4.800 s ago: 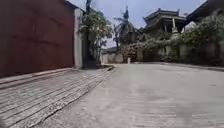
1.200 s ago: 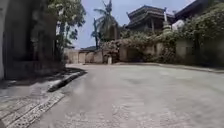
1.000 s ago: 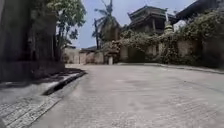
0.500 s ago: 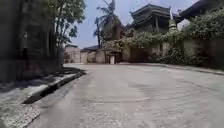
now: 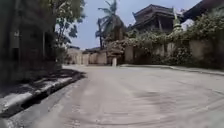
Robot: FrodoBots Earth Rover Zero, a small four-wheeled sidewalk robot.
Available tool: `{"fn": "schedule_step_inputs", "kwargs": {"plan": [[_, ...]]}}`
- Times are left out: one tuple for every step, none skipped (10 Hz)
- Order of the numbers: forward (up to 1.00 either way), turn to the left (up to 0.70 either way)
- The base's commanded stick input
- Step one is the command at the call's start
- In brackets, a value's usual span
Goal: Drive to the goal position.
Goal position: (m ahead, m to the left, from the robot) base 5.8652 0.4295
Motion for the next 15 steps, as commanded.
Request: {"fn": "schedule_step_inputs", "kwargs": {"plan": [[1.0, 0.0], [1.0, 0.0], [1.0, 0.0], [1.0, 0.0], [1.0, 0.0], [1.0, 0.0], [1.0, 0.0], [1.0, 0.0], [1.0, 0.0], [1.0, 0.0], [1.0, 0.0], [1.0, 0.0], [0.87, 0.0], [0.91, 0.0], [1.0, 0.0]]}}
